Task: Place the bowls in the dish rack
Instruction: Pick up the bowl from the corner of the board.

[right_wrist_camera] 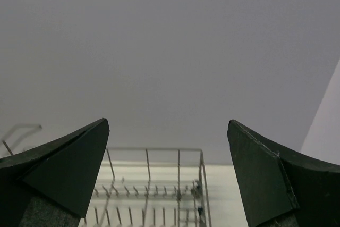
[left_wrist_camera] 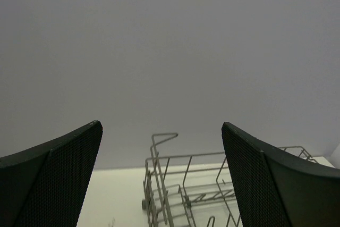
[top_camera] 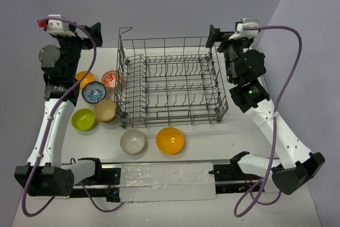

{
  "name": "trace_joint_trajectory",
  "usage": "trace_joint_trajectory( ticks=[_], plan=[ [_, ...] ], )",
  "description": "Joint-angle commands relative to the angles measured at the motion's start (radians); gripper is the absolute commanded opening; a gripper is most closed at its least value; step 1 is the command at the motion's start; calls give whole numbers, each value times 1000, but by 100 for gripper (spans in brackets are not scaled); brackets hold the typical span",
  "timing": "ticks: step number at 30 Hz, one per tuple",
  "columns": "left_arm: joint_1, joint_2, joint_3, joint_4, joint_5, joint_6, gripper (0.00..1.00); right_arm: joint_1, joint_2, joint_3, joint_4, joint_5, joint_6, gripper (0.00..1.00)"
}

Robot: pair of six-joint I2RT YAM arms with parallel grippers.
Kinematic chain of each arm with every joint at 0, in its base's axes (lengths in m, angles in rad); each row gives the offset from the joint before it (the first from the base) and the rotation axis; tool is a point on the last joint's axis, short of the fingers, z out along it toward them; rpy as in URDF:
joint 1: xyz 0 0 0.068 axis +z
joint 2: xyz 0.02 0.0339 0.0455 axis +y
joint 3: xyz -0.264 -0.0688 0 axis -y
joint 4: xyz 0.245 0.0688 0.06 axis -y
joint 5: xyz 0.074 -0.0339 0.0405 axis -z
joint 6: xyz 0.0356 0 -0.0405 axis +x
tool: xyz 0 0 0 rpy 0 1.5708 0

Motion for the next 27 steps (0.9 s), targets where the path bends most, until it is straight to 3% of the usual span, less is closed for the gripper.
trace_joint_trajectory(
  ticks=[1, 12, 17, 27],
  plan=[
    [28, 2, 51, -129, -24, -106, 99, 16, -12, 43, -115, -24, -62, 100],
    [-3, 10, 64, -160, -90, -89, 99, 30, 2, 50, -101, 73, 42, 100],
    [-46, 31, 104, -233, -177, -73, 99, 30, 7, 95, -239, 39, 88, 100],
    [-48, -117, 6, -399, -137, -104, 97, 38, -185, -138, -174, -42, 157, 100]
  ],
)
